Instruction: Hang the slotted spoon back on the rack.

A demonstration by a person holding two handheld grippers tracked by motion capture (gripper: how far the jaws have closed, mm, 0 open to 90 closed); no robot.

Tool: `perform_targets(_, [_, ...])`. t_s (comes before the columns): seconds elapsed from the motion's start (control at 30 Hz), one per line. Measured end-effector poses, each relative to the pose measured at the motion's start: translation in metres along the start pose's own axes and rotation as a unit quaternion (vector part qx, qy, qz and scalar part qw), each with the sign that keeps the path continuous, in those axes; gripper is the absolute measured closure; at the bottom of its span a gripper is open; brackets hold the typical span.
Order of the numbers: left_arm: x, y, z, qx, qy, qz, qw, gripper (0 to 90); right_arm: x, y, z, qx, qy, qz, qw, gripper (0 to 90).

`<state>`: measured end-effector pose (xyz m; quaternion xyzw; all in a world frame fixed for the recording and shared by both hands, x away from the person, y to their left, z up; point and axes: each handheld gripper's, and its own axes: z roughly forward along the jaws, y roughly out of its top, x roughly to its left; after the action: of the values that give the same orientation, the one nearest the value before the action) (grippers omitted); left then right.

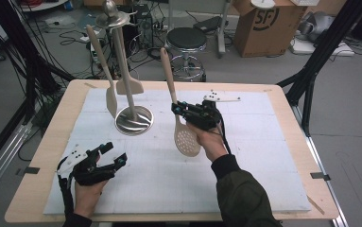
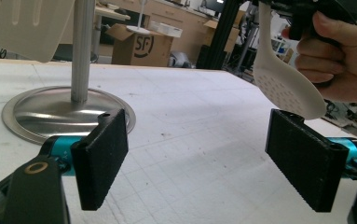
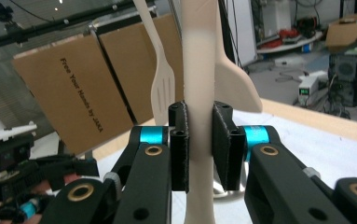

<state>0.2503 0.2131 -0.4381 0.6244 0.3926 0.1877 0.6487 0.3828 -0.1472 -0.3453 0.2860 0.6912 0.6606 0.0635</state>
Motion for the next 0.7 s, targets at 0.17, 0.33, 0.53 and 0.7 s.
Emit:
perform_targets(0.17, [0.000, 0.000, 0.000, -0.002, -0.001, -0.001, 1.0000, 21.6, 0.008, 0.009, 0.010, -0.013, 0.003, -0.017, 0.9998, 79.0])
perform_targets(0.33, [0.001, 0.000, -0.001, -0.004, 0.001, -0.004, 1.0000, 21.6, 0.016, 0.020, 0.022, -0.031, 0.017, -0.024, 0.9991, 79.1])
perform_targets(0.53, [0.001, 0.001, -0.002, -0.005, -0.001, -0.003, 1.0000, 21.6, 0.020, 0.024, 0.035, -0.031, 0.020, -0.023, 0.9991, 79.0])
perform_targets(0.7, [0.002, 0.001, -0.002, -0.008, -0.002, -0.006, 0.9999, 21.6, 0.023, 0.031, 0.042, -0.032, 0.027, -0.023, 0.9989, 79.0])
